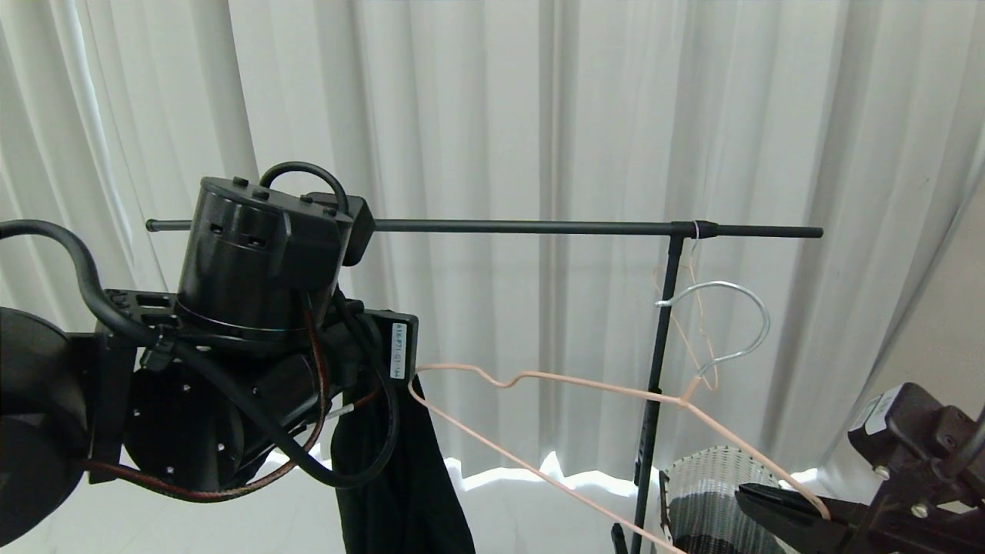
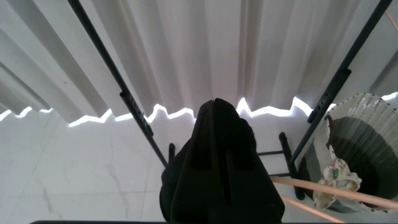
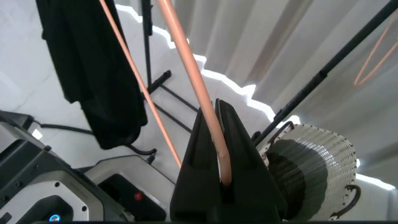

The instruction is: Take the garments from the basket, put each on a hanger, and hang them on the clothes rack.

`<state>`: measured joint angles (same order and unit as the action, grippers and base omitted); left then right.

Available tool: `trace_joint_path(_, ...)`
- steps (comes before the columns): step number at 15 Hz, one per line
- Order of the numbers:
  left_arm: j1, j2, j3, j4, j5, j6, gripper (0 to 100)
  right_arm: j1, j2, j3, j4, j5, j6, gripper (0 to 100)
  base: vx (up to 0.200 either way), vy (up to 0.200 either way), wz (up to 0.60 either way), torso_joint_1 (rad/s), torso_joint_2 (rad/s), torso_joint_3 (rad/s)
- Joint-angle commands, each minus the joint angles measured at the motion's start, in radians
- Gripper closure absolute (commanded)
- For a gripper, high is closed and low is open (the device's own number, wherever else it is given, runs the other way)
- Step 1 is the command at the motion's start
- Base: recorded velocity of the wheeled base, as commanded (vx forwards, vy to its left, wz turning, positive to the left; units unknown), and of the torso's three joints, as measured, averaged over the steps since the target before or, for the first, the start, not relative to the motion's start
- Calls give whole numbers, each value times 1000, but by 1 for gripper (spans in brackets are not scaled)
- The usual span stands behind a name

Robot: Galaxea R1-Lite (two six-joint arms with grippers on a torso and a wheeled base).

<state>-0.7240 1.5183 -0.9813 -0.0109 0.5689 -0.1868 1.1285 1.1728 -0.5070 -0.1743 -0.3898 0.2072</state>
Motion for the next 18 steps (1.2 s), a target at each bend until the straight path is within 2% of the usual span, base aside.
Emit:
trace_joint_path(1,-6,-4,1,0,2,-5,100,0,22,-7,-2,6,0,100,0,0,0,0,0,0)
trace_joint_path(3,-3,-3,4,0,5,-11,100,2,25,-27,-1,40,-2,100,0,0,0,0,0,0)
trace_joint_path(6,32,5,6,-1,8,-11,100,13,16,-42,4,43,0,100,0,0,0,0,0,0)
trace_joint_path(12,32,0,6,-1,8,-11,100,10,54,-50,1,49,0,100,0,0,0,0,0,0)
trace_joint_path(18,29,-3,6,-1,8,-11,100,-85,142,-90,-50,120,-2,100,0,0,0,0,0,0)
